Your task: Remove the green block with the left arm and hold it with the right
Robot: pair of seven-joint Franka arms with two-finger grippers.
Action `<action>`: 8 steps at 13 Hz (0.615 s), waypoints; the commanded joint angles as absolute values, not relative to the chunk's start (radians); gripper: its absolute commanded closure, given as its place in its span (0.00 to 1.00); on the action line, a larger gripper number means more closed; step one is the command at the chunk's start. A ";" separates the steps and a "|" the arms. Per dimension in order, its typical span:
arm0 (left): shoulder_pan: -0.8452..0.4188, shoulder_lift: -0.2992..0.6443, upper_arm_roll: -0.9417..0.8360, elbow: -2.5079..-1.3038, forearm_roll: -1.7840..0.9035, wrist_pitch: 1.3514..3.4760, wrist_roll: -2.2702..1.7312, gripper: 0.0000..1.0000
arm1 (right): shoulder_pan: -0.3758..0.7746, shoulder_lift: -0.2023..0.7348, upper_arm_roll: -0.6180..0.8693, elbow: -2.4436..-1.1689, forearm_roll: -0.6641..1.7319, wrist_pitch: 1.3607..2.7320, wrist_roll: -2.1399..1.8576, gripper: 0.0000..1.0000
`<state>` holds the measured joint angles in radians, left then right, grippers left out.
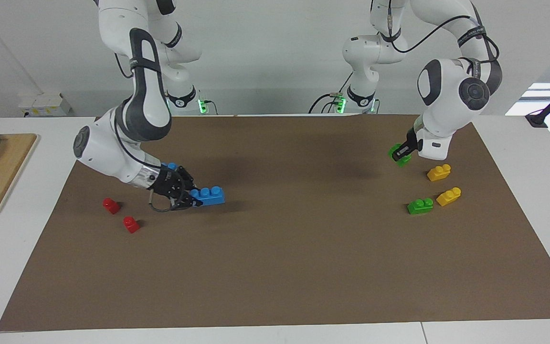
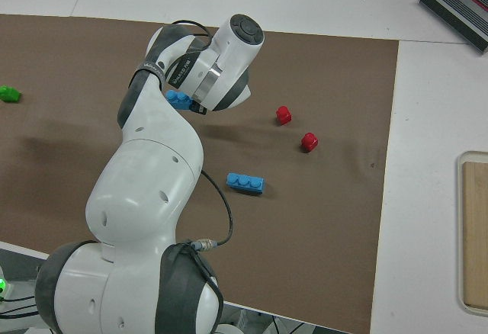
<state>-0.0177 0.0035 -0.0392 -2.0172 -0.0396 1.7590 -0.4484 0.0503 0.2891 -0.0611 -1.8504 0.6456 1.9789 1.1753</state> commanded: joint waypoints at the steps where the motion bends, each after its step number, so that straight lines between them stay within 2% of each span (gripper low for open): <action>1: 0.079 -0.041 -0.049 -2.118 -0.043 1.850 -0.139 1.00 | -0.033 0.249 -0.043 -1.919 0.598 1.959 1.108 1.00; 8: 0.091 0.000 -0.049 -2.261 -0.041 2.089 -0.034 1.00 | -0.114 0.212 -0.043 -2.083 0.577 2.065 1.053 1.00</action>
<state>0.0869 0.0080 -0.0468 -2.2042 -0.0397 2.0233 -0.0607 -0.0962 0.2540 -0.0606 -2.0059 0.5948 2.0183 1.0978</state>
